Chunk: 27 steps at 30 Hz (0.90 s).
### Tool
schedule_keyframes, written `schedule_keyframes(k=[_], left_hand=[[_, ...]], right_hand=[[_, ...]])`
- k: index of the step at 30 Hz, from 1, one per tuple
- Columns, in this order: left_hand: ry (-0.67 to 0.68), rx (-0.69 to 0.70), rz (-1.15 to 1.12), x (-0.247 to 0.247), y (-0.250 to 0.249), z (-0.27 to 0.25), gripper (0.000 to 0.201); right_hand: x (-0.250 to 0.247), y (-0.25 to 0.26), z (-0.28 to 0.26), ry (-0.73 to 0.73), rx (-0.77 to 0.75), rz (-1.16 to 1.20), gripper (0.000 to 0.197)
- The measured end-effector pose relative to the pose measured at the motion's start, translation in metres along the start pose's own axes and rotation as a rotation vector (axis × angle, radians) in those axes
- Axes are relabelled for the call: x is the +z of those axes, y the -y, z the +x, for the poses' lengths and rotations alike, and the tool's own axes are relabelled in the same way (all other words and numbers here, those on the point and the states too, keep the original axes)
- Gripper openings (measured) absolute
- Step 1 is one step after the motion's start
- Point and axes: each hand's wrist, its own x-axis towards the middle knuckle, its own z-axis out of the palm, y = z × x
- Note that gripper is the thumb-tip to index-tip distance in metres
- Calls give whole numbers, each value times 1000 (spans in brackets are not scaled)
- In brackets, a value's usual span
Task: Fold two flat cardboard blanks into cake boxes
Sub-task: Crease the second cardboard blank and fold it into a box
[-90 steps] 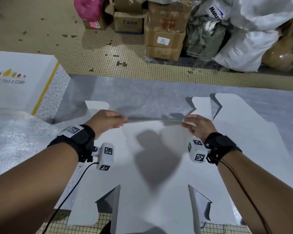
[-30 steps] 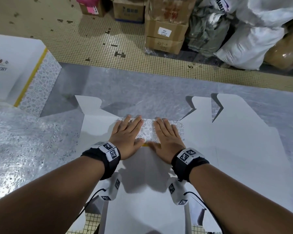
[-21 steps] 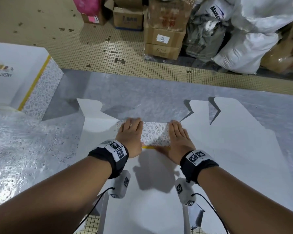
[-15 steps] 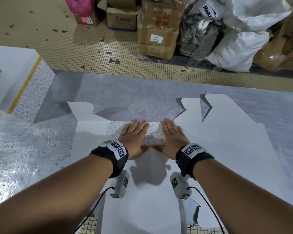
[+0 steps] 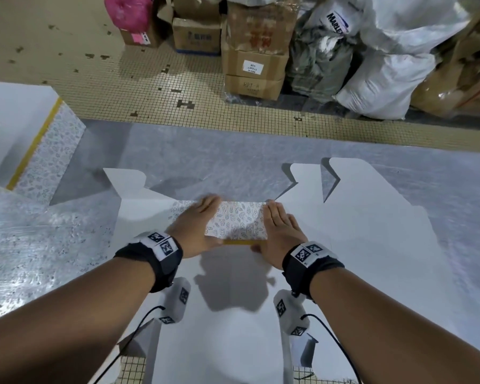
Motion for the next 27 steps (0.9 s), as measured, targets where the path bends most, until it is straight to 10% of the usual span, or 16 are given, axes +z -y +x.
schedule_keyframes(k=[16, 27], left_hand=[[95, -249, 210, 2, 43, -36, 92], [-91, -119, 5, -6, 0, -37, 83]], right_hand=[[3, 1, -1, -11, 2, -8, 98], [18, -16, -4, -316, -28, 393, 111]])
